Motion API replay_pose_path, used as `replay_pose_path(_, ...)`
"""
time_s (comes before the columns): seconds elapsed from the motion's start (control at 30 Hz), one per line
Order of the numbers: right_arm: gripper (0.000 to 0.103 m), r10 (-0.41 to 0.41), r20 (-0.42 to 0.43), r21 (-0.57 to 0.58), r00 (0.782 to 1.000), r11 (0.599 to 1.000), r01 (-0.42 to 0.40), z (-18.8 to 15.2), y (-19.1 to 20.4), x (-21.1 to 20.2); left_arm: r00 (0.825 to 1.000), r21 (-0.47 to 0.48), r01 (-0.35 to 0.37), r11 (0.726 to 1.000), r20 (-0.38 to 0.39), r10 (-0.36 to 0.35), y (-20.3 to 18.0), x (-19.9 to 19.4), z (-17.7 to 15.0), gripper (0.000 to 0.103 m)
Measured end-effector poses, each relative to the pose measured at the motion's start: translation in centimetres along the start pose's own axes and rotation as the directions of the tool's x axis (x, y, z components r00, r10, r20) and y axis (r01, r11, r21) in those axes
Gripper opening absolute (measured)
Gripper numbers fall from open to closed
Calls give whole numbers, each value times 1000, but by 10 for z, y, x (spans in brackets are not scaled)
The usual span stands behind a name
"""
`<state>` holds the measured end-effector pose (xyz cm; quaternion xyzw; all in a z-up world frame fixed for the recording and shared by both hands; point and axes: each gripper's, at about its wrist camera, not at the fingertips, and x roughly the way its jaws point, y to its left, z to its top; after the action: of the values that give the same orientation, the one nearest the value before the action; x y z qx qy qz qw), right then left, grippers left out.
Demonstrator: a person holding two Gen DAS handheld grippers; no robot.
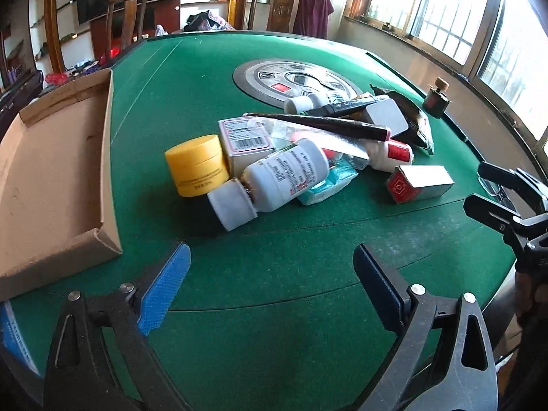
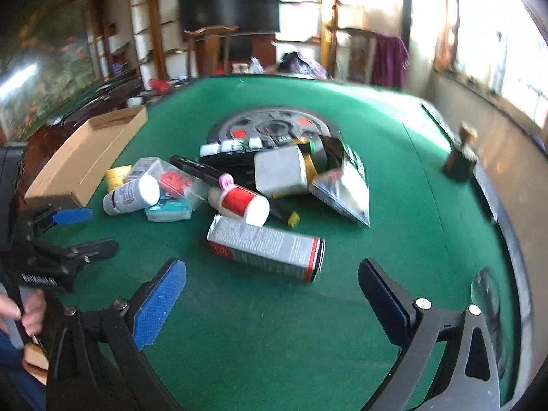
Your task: Organize objects
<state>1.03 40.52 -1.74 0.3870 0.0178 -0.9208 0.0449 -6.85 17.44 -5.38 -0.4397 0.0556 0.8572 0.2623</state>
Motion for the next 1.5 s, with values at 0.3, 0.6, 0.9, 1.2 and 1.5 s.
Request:
replay_pose_path(0.3, 75, 96, -130, -232, 987, 965, -124, 19, -3, 51, 1000, 41, -13, 999, 22, 12, -6, -5, -3, 97)
replay_pose_path(0.6, 26, 152, -237, -220, 959, 954, -205, -6, 11, 44, 1000, 40, -2, 999, 21, 1, -6, -5, -2, 97)
replay_pose_path(0.9, 26, 141, -195, -143, 971, 975, -171, -1, 19, 54, 999, 39, 17, 999, 29, -19, -5, -7, -3, 97)
replay_pose_path(1.2, 26, 288, -70, 98, 955, 955, -281, -13, -9, 38, 997, 158, -47, 986, 64, 37, -1, -23, 21, 75)
replay_pose_path(1.5, 26, 360, -38, 222, 932, 913, -343, -20, -18, 35, 998, 399, -43, 916, -22, 57, -24, 5, 42, 59)
